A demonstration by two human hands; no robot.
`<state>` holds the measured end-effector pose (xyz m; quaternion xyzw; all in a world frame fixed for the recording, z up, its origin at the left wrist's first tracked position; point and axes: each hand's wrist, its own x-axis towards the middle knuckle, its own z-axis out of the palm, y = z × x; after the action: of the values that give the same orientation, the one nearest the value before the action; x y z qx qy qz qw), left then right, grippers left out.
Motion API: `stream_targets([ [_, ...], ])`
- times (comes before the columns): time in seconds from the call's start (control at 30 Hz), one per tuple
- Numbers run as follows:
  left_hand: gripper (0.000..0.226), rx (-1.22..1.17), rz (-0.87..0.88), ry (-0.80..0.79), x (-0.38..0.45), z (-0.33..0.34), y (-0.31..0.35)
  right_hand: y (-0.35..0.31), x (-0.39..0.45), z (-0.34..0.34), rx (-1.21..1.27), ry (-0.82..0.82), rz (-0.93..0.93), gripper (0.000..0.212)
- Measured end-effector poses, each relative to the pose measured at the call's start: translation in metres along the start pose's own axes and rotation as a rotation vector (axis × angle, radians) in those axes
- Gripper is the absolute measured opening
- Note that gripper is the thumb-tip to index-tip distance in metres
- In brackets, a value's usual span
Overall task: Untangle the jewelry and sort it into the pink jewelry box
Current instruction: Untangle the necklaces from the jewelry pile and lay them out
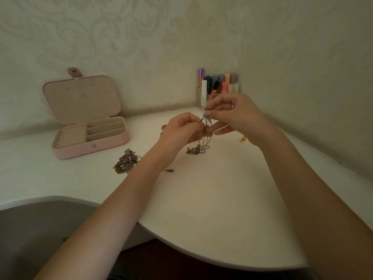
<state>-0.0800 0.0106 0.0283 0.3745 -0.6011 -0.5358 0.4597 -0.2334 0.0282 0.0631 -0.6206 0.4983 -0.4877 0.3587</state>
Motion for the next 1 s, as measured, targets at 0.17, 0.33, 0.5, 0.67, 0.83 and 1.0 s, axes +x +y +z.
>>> stream_targets([
  [0.17,0.011,0.015,0.001,-0.004,-0.001,-0.001,-0.001,0.0,-0.001,0.0,-0.032,0.016,0.005,0.012],
  [0.33,0.012,0.176,-0.029,0.054,0.0,-0.003,-0.005,-0.001,0.001,-0.006,-0.014,0.1,-0.012,0.009],
  [0.5,0.015,0.282,-0.062,0.058,0.0,-0.008,-0.007,0.007,0.006,-0.026,0.02,0.455,-0.055,0.011],
  [0.67,0.017,0.407,-0.07,0.014,0.001,-0.009,-0.009,0.019,0.013,-0.042,0.196,0.657,-0.03,0.018],
  [0.83,0.013,0.282,-0.055,0.108,0.001,-0.009,-0.008,0.029,0.016,-0.044,0.005,0.692,-0.053,0.019],
  [1.0,0.028,-0.036,-0.063,0.284,0.004,-0.014,-0.003,0.042,0.016,-0.054,-0.311,0.759,-0.093,0.016],
])
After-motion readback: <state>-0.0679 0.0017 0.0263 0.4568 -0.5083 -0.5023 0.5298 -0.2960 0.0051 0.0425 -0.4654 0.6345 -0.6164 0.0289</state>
